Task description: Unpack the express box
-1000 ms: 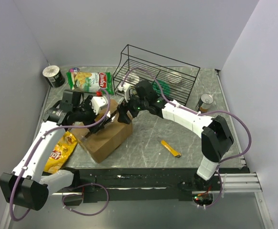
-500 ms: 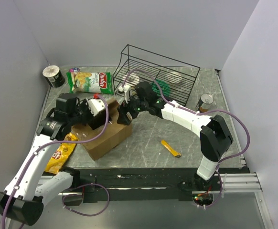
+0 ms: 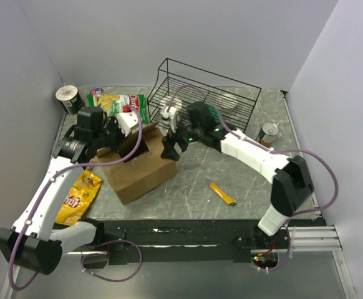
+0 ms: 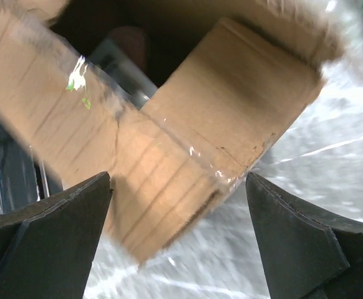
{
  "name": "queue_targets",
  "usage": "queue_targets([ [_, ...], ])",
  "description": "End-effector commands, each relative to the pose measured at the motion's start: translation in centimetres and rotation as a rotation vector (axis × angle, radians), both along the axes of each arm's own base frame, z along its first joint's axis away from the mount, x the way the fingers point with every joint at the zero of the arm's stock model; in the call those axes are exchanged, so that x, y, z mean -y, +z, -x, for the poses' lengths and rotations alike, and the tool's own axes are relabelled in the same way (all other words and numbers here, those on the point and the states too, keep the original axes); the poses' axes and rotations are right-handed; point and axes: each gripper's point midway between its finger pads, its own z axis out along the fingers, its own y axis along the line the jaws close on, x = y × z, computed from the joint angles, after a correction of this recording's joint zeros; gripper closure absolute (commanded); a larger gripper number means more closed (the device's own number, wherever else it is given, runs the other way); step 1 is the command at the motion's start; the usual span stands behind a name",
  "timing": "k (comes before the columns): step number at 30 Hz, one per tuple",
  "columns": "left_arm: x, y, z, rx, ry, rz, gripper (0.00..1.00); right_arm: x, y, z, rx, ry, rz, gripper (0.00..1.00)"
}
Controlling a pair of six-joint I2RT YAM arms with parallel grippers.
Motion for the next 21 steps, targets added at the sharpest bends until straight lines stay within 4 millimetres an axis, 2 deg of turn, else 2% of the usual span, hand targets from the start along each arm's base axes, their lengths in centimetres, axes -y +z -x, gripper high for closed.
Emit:
queue_targets([
  [1, 3.6, 1.7, 1.6, -0.131, -0.099, 0.186, 0.99, 1.8, 10.2, 1.9, 0.336, 0.218, -0.147, 0.05],
  [3, 4.5, 2.4, 1.9, -0.157, -0.128, 0.24, 0.99, 1.9, 10.4, 3.4, 0.378, 0.308, -0.149, 0.05],
  [5, 5.1, 2.9, 1.7, -0.167, -0.142, 0.268, 0.99, 1.6, 10.4, 3.6, 0.372, 0.338, -0.143, 0.05],
  [6, 5.4, 3.8, 1.7, -0.163, -0.15, 0.292, 0.99, 1.5, 8.9, 3.6, 0.322, 0.36, -0.116, 0.05],
  [7, 5.7, 4.0, 1.5, -0.165, -0.156, 0.302, 0.99, 1.1, 9.7, 3.6, 0.327, 0.384, -0.125, 0.05],
  [8, 5.8, 4.4, 1.4, -0.171, -0.151, 0.316, 0.99, 0.9, 9.5, 3.8, 0.304, 0.411, -0.121, 0.05],
  [9, 6.0, 5.2, 1.2, -0.161, -0.157, 0.324, 0.99, 0.4, 8.5, 3.5, 0.275, 0.444, -0.108, 0.05],
  [10, 6.3, 5.1, 1.2, -0.178, -0.17, 0.331, 0.99, 0.4, 9.5, 4.3, 0.236, 0.48, -0.12, 0.06],
  [11, 6.4, 5.4, 1.2, -0.185, -0.169, 0.34, 0.99, 0.2, 9.5, 4.4, 0.21, 0.499, -0.118, 0.07],
  [12, 6.5, 5.7, 1.1, -0.185, -0.17, 0.347, 0.99, -0.4, 8.2, 3.9, 0.171, 0.526, -0.104, 0.08],
  [13, 6.6, 5.6, 0.9, -0.187, -0.172, 0.351, 0.99, -0.1, 9.5, 4.7, 0.123, 0.553, -0.102, 0.11],
  [14, 6.7, 5.8, 0.8, -0.187, -0.166, 0.363, 0.99, -0.3, 9.5, 4.8, 0.114, 0.576, -0.101, 0.12],
  [15, 6.7, 5.4, 0.6, -0.195, -0.154, 0.367, 0.99, -0.5, 8.3, 4.5, 0.056, 0.586, -0.085, 0.12],
  [16, 6.6, 5.2, 0.3, -0.2, -0.137, 0.371, 0.99, -0.3, 9.0, 5.0, 0.037, 0.599, -0.082, 0.14],
  [18, 6.6, 4.8, 0.1, -0.212, -0.123, 0.373, 0.99, -0.3, 9.0, 5.0, 0.048, 0.611, -0.077, 0.18],
  [19, 6.6, 4.4, -0.1, -0.221, -0.119, 0.368, 0.99, -0.1, 8.2, 5.2, 0.033, 0.6, -0.062, 0.21],
  [20, 6.5, 4.1, -0.2, -0.216, -0.119, 0.356, 0.99, -0.3, 11.0, 4.9, 0.163, 0.57, -0.112, 0.2],
  [21, 6.5, 3.7, -0.2, -0.224, -0.121, 0.351, 0.99, -0.1, 11.7, 4.8, 0.215, 0.545, -0.132, 0.2],
])
